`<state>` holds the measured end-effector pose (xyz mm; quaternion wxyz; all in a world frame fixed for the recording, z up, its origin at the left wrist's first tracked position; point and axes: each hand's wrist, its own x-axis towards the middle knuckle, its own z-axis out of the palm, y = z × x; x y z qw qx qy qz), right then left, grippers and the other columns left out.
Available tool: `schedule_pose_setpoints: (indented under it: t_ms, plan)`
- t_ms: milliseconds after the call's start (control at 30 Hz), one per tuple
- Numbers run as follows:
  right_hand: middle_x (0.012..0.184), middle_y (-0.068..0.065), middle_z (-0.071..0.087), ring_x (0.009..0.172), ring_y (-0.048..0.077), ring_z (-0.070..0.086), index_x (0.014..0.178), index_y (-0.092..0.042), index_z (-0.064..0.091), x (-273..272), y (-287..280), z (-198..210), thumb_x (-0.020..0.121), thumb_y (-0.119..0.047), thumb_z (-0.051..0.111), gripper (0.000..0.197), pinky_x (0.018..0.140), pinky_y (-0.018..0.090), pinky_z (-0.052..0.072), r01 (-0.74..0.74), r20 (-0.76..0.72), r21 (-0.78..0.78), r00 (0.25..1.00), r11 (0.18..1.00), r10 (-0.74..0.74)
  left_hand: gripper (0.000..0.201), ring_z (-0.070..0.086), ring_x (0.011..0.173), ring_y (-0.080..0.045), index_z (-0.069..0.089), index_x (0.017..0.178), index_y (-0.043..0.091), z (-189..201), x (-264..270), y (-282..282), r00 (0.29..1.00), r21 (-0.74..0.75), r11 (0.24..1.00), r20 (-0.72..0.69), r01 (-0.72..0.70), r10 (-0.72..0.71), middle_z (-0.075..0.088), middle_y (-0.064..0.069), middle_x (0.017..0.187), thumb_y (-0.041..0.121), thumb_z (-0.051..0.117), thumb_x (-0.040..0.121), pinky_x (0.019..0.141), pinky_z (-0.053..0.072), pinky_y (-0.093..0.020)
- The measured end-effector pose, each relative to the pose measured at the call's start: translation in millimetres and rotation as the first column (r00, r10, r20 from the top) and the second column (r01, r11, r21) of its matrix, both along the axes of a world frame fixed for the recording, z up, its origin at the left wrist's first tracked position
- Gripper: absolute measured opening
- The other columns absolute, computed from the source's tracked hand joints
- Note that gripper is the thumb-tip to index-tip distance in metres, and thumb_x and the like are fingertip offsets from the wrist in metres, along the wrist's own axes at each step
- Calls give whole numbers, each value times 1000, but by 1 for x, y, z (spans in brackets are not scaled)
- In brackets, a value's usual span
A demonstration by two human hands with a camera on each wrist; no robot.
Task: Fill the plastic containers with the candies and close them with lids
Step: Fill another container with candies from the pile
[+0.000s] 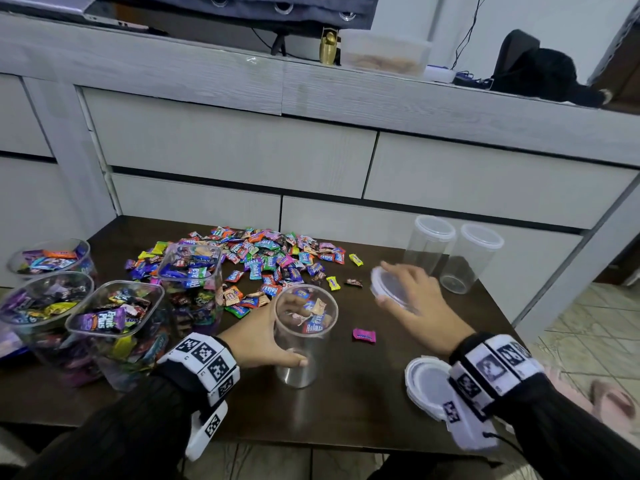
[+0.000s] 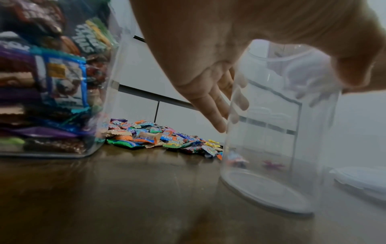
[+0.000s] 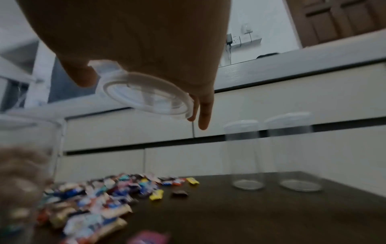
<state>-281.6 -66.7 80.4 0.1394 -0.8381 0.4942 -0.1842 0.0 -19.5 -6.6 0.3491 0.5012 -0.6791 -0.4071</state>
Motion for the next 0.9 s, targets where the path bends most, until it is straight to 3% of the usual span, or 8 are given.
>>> schedule_pose_setpoints:
  t_ms: [167, 300, 433, 533, 600, 667, 767, 900]
  plan:
    - [149, -2, 23, 132, 25, 28, 144, -39, 23, -65, 9, -53, 90, -62, 38, 60, 105, 40, 34, 146, -431, 75, 897, 986, -100, 92, 57, 119, -2, 42, 129, 26, -1, -5, 6, 1000, 16, 1000, -21, 9, -9, 58, 7, 127, 31, 92, 52, 109, 43, -33]
    - [150, -2, 21, 130, 22, 31, 145, -36, 21, -79, 20, -86, 90, -62, 35, 62, 104, 33, 33, 192, -543, 92, 832, 977, -112, 94, 55, 123, -1, 39, 133, 29, -6, -11, 13, 999, 5, 999, -16, 32, -32, 57, 6, 130, 24, 94, 57, 110, 41, -32]
    - [151, -4, 21, 132, 20, 31, 146, -36, 18, -78, 27, -101, 88, -68, 34, 68, 107, 33, 29, 232, -533, 97, 834, 968, -146, 117, 48, 129, 2, 31, 144, 26, -6, -11, 21, 999, 5, 999, -5, 43, -43, 51, 12, 139, 48, 93, 48, 112, 38, -39]
    - [158, -6, 7, 146, 22, 10, 149, -33, 8, -77, 26, -101, 81, -79, 30, 84, 115, 43, 16, 247, -541, 143, 830, 958, -133, 137, 42, 134, 0, 22, 149, 22, -4, -9, 27, 988, -3, 997, -134, 80, -79, 45, 9, 146, 81, 76, 39, 109, 37, -27]
    - [159, -7, -2, 148, 21, -3, 150, -32, 5, -74, 24, -94, 80, -81, 27, 89, 116, 48, 10, 244, -527, 165, 841, 956, -123, 128, 45, 131, 3, 26, 145, 25, -2, -4, 28, 963, 34, 999, -268, -9, 18, 47, 11, 143, 96, 55, 43, 104, 38, -19]
    - [159, -4, 4, 147, 20, 4, 149, -30, 11, -67, 20, -82, 82, -78, 29, 85, 115, 45, 17, 216, -475, 132, 870, 968, -129, 103, 43, 133, 1, 33, 139, 33, 1, 1, 24, 950, 54, 989, -275, -139, 148, 48, 15, 141, 96, 41, 59, 108, 35, -22]
    - [142, 2, 30, 128, 19, 35, 142, -25, 29, -41, 4, -62, 87, -58, 51, 68, 102, 29, 37, 145, -408, 72, 907, 987, -103, 57, 31, 141, -7, 36, 140, 32, -2, 9, 5, 922, -20, 925, 72, -380, 380, 41, 10, 149, 60, 48, 91, 114, 27, -29]
    - [131, 9, 39, 121, 26, 48, 135, -14, 32, 14, -27, -59, 81, -39, 70, 70, 97, 29, 41, 193, -351, 261, 932, 946, -93, 79, -7, 151, -22, 14, 154, 16, -8, 6, -29, 752, 13, 898, 551, -441, 362, 1, -6, 164, 55, 50, 94, 122, 4, -40]
